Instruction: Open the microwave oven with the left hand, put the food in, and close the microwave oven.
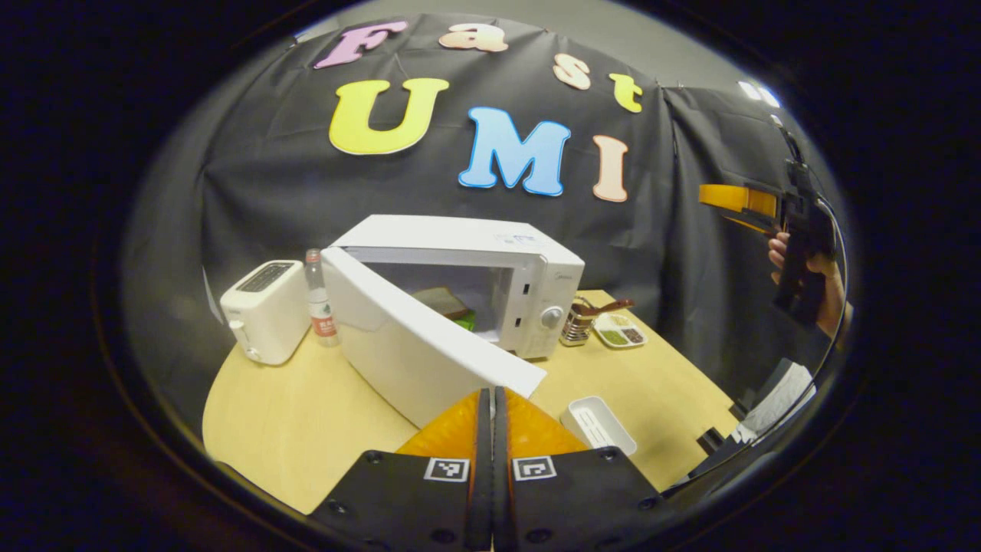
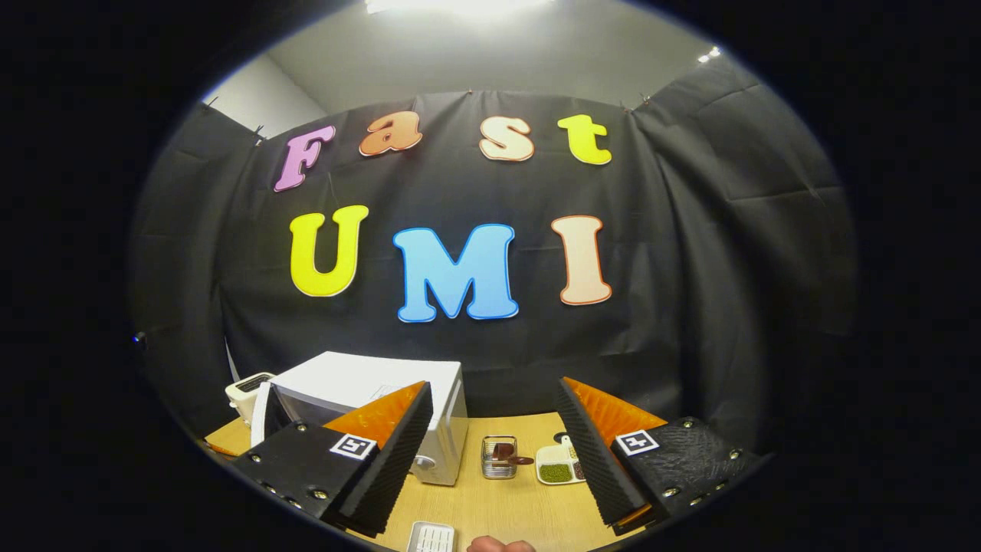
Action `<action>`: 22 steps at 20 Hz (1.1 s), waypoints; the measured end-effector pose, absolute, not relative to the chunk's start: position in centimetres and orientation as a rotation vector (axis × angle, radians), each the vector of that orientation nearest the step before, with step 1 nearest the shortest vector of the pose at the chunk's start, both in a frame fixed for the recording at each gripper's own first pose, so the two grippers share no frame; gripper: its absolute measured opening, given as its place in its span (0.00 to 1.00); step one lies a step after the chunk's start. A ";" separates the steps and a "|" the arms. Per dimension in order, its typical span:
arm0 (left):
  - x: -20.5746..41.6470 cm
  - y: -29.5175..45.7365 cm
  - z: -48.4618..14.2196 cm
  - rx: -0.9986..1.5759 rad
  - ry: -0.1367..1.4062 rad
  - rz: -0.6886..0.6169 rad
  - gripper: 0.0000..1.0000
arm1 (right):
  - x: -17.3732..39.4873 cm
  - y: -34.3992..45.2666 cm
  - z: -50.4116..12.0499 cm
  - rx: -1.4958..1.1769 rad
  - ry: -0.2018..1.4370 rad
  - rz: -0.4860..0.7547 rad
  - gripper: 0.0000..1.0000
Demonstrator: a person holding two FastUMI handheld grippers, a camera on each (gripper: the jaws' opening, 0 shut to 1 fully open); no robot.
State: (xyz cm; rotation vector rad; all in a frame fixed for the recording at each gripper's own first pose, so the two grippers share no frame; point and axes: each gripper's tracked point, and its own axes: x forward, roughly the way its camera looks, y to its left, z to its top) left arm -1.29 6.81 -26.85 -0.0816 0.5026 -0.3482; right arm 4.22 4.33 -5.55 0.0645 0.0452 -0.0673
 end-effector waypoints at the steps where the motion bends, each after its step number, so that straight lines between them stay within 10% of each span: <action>1: -0.7 6.1 -26.9 -0.080 0.504 -0.361 0.07 | 4.2 3.7 -5.6 0.071 0.044 -0.081 0.98; 22: 10.7 -2.1 -27.9 -0.096 0.497 -0.415 0.07 | 1.6 -3.1 -6.8 0.067 0.081 -0.220 0.98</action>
